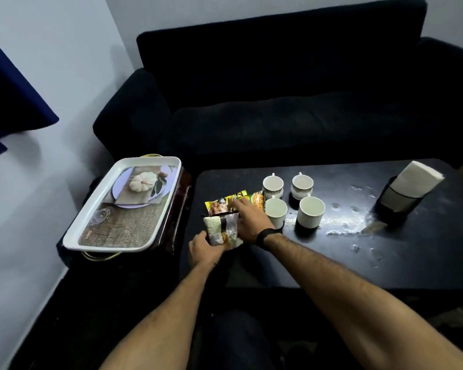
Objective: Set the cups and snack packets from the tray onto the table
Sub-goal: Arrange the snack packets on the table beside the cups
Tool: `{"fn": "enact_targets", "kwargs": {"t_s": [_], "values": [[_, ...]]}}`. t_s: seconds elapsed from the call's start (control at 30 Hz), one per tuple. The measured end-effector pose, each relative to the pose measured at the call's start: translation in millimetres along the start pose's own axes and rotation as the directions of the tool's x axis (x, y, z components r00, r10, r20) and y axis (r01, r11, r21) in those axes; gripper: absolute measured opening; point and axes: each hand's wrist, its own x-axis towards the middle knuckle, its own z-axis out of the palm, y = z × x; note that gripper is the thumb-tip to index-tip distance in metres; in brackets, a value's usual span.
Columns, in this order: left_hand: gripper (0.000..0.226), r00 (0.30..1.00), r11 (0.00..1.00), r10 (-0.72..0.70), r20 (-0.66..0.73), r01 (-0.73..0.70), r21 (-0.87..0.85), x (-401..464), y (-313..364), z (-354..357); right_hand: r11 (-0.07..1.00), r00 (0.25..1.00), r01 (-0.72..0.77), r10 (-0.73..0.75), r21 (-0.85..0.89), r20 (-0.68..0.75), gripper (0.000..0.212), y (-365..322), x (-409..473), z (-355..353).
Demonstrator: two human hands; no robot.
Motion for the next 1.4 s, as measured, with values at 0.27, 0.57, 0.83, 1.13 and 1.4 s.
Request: {"fn": "enact_targets", "kwargs": {"t_s": [0.27,0.57,0.83,1.13,1.4], "values": [[0.069,1.0,0.993,0.03,0.005,-0.029,-0.112,2,4,11,0.879,0.996,-0.013,0.052,-0.476,0.068,0.077,15,19,-4],[0.062,0.959,0.981,-0.082,-0.272,0.029,-0.193,5,-4,-2,0.909,0.988,-0.051,-0.016,-0.414,-0.156,0.066,-5,3,-3],[0.069,0.92,0.983,0.006,-0.392,-0.077,-0.166,-11,-10,-17,0.932,0.969,-0.224,0.243,-0.285,0.034,0.074,-14,-43,9],[0.049,0.923,0.958,0.233,-0.307,-0.272,-0.093,-34,22,9,0.976,1.0,-0.025,0.029,0.214,-0.012,0.124,8,-63,-3],[0.042,0.86,0.861,0.508,-0.044,-0.506,0.043,-33,34,24,0.994,0.998,-0.064,0.065,0.085,-0.011,0.079,18,-75,-7]]}}
